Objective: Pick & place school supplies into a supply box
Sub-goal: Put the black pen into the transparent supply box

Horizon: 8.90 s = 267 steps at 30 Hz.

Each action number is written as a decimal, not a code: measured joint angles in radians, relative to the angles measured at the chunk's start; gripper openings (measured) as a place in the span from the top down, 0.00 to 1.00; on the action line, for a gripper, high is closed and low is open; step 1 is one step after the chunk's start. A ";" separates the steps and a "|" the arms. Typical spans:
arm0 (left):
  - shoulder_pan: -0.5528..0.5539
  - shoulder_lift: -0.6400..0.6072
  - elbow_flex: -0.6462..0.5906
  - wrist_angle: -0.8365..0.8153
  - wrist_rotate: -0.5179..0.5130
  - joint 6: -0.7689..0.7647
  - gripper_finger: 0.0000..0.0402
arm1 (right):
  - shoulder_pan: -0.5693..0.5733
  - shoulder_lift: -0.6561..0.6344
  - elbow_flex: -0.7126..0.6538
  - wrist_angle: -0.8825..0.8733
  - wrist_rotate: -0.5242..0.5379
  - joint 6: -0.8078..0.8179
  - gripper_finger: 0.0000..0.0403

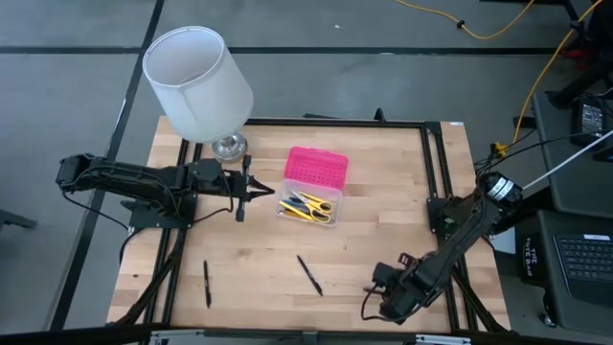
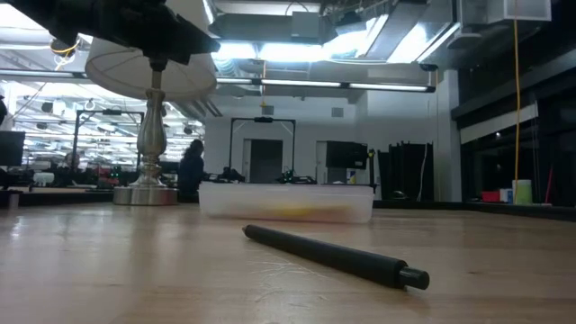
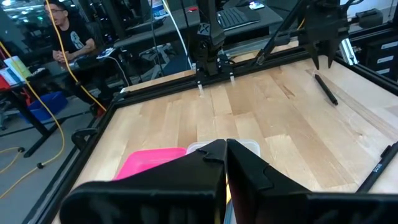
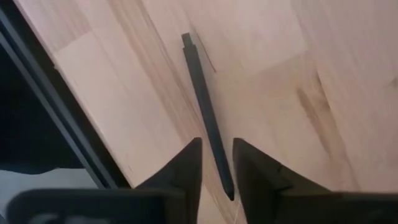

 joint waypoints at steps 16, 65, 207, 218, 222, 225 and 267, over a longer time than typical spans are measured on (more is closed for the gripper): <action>0.000 0.000 0.000 0.000 0.000 0.000 0.99 | 0.075 0.000 -0.125 0.198 0.070 -0.103 0.63; 0.000 0.000 0.000 -0.001 0.000 0.001 0.99 | 0.008 -0.003 -0.303 0.203 0.109 -0.158 0.76; 0.000 0.000 0.000 -0.001 0.000 -0.001 0.99 | -0.974 0.229 0.160 0.354 0.051 -1.354 0.89; 0.000 0.000 0.000 0.000 0.000 -0.002 0.99 | -0.983 0.229 0.160 0.387 0.051 -1.259 0.86; 0.000 0.000 0.000 0.000 0.000 -0.002 0.99 | -0.983 0.229 0.160 0.387 0.051 -1.275 0.78; 0.000 0.000 0.000 0.000 0.000 -0.002 0.99 | -0.982 0.229 0.160 0.387 0.051 -1.248 0.73; 0.000 -0.193 0.001 -0.230 0.000 -0.078 0.99 | -0.506 0.097 0.161 0.423 0.078 -0.691 0.67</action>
